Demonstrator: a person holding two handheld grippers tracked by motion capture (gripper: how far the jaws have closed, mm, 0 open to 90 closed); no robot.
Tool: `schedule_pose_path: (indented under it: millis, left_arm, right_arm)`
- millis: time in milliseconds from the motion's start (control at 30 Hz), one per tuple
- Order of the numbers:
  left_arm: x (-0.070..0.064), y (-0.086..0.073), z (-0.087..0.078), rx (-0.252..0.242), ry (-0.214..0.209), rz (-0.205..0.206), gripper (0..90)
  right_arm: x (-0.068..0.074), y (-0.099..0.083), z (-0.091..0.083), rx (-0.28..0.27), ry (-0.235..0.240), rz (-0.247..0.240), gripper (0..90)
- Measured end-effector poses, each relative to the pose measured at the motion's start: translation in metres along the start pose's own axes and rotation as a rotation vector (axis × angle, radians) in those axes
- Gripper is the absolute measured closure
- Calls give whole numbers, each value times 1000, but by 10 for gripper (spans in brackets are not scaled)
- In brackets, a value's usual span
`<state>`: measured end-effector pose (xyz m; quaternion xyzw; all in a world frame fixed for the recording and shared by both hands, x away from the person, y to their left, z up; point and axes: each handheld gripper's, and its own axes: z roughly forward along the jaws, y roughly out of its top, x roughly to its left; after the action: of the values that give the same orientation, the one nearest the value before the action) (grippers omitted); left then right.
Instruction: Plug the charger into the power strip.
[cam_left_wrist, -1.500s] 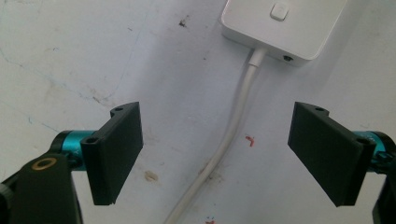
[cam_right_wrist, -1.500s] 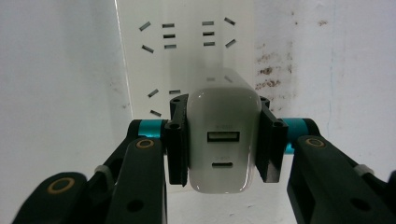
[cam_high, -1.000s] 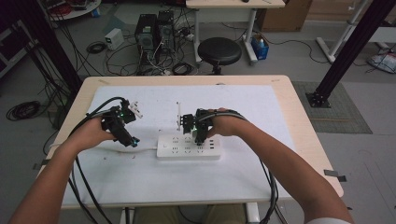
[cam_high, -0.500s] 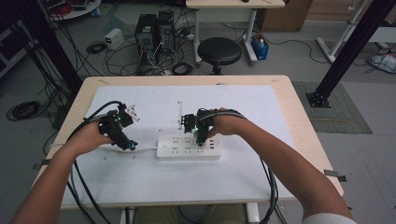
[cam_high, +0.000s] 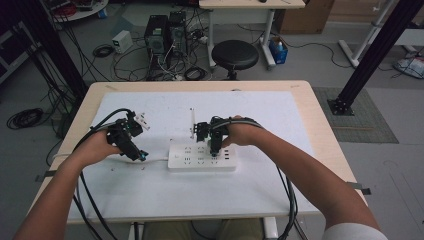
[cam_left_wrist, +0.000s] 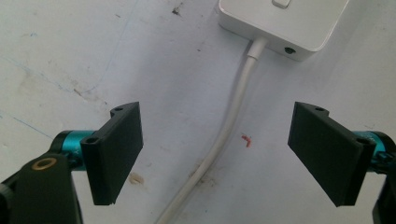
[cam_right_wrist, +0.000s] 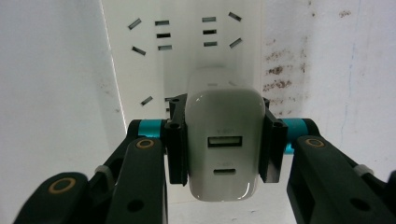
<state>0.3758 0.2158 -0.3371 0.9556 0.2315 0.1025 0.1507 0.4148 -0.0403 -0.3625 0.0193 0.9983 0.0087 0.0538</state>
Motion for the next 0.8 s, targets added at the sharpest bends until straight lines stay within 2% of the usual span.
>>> schedule_pose_path:
  millis: [100, 200, 233, 267, 333, 367, 533, 600, 700, 767, 800]
  left_arm:
    - [1, 0, 1, 3, -2, 4, 180]
    - [1, 2, 4, 5, -7, 3, 180]
    - [1, 3, 5, 7, -8, 5, 180]
    - [1, 3, 6, 4, -7, 3, 180]
    - [1, 5, 7, 7, -12, 6, 180]
    - [1, 5, 7, 3, -14, 5, 180]
    - [4, 5, 8, 5, -15, 2, 180]
    - [5, 5, 9, 1, -16, 0, 180]
    - [7, 7, 11, -7, -22, -6, 180]
    - [6, 8, 11, -9, -23, -3, 180]
    - [6, 8, 12, -13, -24, -1, 180]
  right_arm:
    - [2, 0, 0, 8, -10, -4, 623]
    - [6, 3, 0, 32, -40, -27, 624]
    - [7, 3, 1, 33, -38, -13, 624]
    - [5, 3, 1, 35, -32, -17, 624]
    - [0, 5, 1, 44, 5, 11, 623]
    - [-3, 5, 1, 46, 17, 6, 624]
    - [-14, 6, 2, 48, 95, 49, 624]
    - [-14, 7, 2, 59, 92, 37, 625]
    - [-12, 10, 2, 71, 87, 45, 625]
    - [-12, 10, 3, 66, 78, 27, 625]
    - [-11, 10, 3, 67, 64, 1, 625]
